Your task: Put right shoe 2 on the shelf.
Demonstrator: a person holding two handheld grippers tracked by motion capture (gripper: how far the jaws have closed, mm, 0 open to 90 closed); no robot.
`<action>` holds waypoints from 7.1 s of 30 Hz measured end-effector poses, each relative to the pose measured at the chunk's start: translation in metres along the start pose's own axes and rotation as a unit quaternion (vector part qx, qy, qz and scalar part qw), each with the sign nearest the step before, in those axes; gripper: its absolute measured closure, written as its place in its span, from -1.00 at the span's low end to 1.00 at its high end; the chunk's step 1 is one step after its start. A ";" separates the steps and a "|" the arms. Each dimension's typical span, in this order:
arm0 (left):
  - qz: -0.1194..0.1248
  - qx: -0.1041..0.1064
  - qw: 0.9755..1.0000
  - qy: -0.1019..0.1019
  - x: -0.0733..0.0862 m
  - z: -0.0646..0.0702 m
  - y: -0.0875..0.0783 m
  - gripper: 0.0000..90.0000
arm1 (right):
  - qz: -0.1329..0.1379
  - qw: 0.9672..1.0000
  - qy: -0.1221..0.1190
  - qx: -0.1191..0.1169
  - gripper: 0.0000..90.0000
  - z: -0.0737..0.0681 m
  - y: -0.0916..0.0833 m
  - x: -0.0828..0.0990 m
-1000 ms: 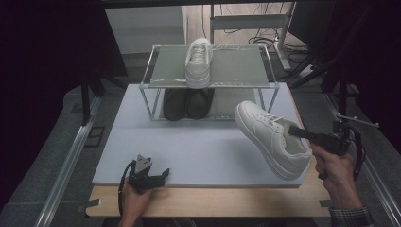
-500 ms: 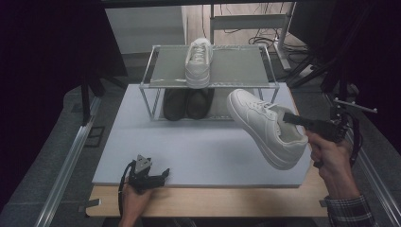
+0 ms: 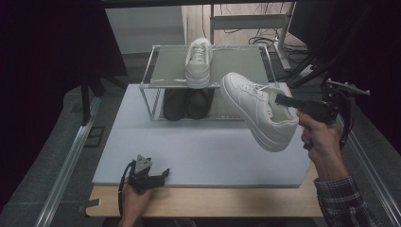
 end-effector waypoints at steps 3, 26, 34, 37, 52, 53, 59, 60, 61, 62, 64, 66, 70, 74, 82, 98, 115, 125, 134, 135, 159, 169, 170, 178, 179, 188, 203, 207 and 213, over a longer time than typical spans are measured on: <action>0.000 0.000 1.000 0.000 0.000 0.000 0.000 -0.74 | 0.006 1.000 0.002 0.007 0.87 0.001 0.008 -0.006; 0.000 0.000 1.000 0.000 0.000 0.000 0.000 -0.74 | 0.040 0.996 0.008 0.074 0.87 0.012 0.073 -0.048; 0.000 0.000 1.000 0.000 0.000 0.000 0.000 -0.74 | 0.053 0.994 0.008 0.093 0.86 0.015 0.093 -0.057; 0.000 0.000 1.000 0.000 0.000 0.000 0.000 -0.74 | 0.055 0.993 0.005 0.104 0.86 0.015 0.100 -0.061; -0.001 0.000 1.000 0.000 0.000 0.000 0.000 -0.74 | 0.076 0.988 0.005 0.134 0.84 0.026 0.134 -0.083; 0.000 0.000 1.000 0.000 0.000 0.000 0.000 -0.74 | 0.078 0.988 0.005 0.135 0.84 0.027 0.137 -0.084; 0.000 0.000 1.000 0.000 0.000 0.000 0.000 -0.74 | 0.080 0.990 0.000 0.116 0.68 0.026 0.147 -0.084; -0.001 0.000 1.000 0.000 0.000 0.000 0.000 -0.74 | 0.079 0.991 0.000 0.112 0.63 0.026 0.147 -0.085; 0.000 0.000 1.000 0.000 0.000 0.000 0.000 -0.74 | 0.080 0.991 0.000 0.107 0.55 0.025 0.146 -0.085; 0.000 0.000 1.000 0.000 0.000 0.000 0.000 -0.74 | 0.077 0.992 0.001 0.101 0.46 0.025 0.146 -0.085; 0.000 0.000 1.000 0.000 0.000 0.000 0.000 -0.74 | 0.073 0.992 -0.003 0.100 0.38 0.026 0.146 -0.084; 0.000 0.000 1.000 0.000 0.000 0.000 0.000 -0.74 | 0.070 0.992 -0.009 0.103 0.31 0.027 0.146 -0.084; 0.000 0.000 1.000 0.000 0.000 0.000 0.000 -0.74 | 0.068 0.992 -0.022 0.106 0.18 0.025 0.144 -0.083; 0.000 0.000 1.000 0.000 0.000 0.000 0.000 -0.74 | 0.070 0.991 -0.038 0.106 0.13 0.020 0.140 -0.083; -0.001 0.000 1.000 0.001 0.000 0.000 0.000 -0.74 | 0.072 0.991 -0.061 0.099 0.16 0.013 0.124 -0.083; 0.001 0.000 1.000 0.000 0.000 0.000 0.000 -0.74 | 0.058 0.990 -0.028 0.122 1.00 0.051 0.119 -0.070; 0.001 0.000 1.000 -0.001 0.000 0.000 0.000 -0.74 | 0.041 0.990 0.004 0.135 1.00 0.078 0.142 -0.063; 0.002 0.000 1.000 0.000 0.000 0.000 0.000 -0.74 | 0.038 0.990 -0.001 0.137 1.00 0.069 0.163 -0.057; 0.001 0.000 1.000 -0.002 0.000 0.000 0.000 -0.74 | 0.037 0.991 -0.017 0.127 0.98 0.063 0.155 -0.054; 0.001 0.000 1.000 -0.001 0.000 0.000 0.000 -0.74 | 0.036 0.992 -0.018 0.122 0.98 0.061 0.152 -0.053; 0.001 -0.001 1.000 0.001 0.000 0.000 0.000 -0.74 | -0.024 0.996 -0.075 0.039 1.00 0.024 0.097 0.019; 0.000 0.000 1.000 0.000 0.000 0.000 0.000 -0.74 | -0.042 0.996 -0.066 0.040 1.00 0.034 0.114 0.031; 0.000 0.000 1.000 0.000 0.000 0.000 0.000 -0.74 | -0.042 0.996 -0.065 0.039 1.00 0.034 0.116 0.031; 0.000 0.000 1.000 0.000 0.000 0.000 0.000 -0.74 | -0.037 0.996 -0.068 0.046 1.00 0.034 0.118 0.029; 0.000 0.000 1.000 0.000 0.000 0.000 0.000 -0.74 | -0.038 0.996 -0.067 0.046 1.00 0.034 0.119 0.029; 0.000 0.000 1.000 0.000 0.000 0.000 0.000 -0.74 | -0.031 0.997 -0.056 0.046 1.00 0.038 0.134 0.023; -0.001 0.000 1.000 0.000 0.000 0.000 0.000 -0.74 | -0.019 0.997 -0.042 0.065 1.00 0.044 0.156 0.012; -0.001 0.000 1.000 0.000 0.000 0.000 0.000 -0.74 | -0.017 0.996 -0.042 0.070 1.00 0.045 0.161 0.009; -0.001 0.000 1.000 0.000 0.000 0.000 0.000 -0.74 | -0.014 0.997 -0.038 0.071 1.00 0.045 0.162 0.008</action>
Point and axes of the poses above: each handheld gripper's, and its own axes: y roughly forward along the jaws, x roughly out of its underside, z roughly to its right, the point moved 8 cm from there along y, roughly forward along the jaws, and after that the axes turned 8 degrees about y, right-handed, at the moved point
